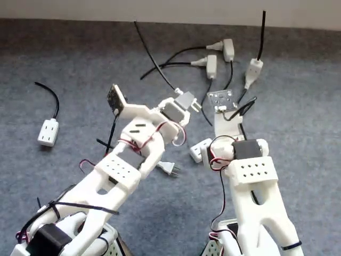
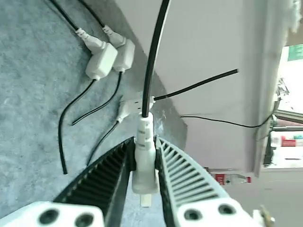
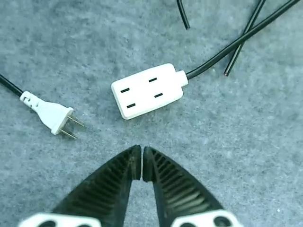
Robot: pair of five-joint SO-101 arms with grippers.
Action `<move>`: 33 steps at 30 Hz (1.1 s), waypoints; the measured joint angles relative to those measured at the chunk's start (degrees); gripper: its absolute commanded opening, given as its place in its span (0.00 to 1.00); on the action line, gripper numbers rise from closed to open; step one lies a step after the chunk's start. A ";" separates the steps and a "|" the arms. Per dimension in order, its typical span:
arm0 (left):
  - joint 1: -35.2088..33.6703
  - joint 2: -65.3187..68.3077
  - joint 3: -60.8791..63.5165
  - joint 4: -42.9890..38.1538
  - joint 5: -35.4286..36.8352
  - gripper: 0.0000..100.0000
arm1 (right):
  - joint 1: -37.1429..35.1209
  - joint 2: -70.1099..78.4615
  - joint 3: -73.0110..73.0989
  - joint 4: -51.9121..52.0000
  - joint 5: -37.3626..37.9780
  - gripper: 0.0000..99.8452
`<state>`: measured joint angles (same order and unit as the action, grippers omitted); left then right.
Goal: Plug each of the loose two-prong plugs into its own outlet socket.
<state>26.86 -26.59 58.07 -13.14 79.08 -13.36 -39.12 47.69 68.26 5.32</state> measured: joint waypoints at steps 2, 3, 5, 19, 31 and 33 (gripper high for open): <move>0.26 0.00 2.73 -6.86 0.18 0.01 | 0.00 -0.79 0.00 -0.44 0.00 0.02; 0.62 0.00 3.43 -8.97 0.35 0.01 | 0.00 -1.58 0.00 -0.62 0.00 0.02; 1.58 0.00 3.96 -10.73 0.35 0.01 | 0.00 -3.87 0.00 -2.02 0.00 0.02; 5.45 -0.53 6.77 -11.78 0.35 0.01 | -2.29 -11.60 5.36 -13.10 -2.37 0.01; 7.56 -1.32 9.14 -12.13 0.35 0.01 | -2.11 -11.60 6.07 -16.62 -2.64 0.01; 7.74 -2.99 10.29 -12.13 0.35 0.01 | -0.44 -11.60 6.07 -17.76 -2.64 0.01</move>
<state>34.59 -29.58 68.35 -25.27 79.43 -13.80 -50.73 53.76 50.51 2.68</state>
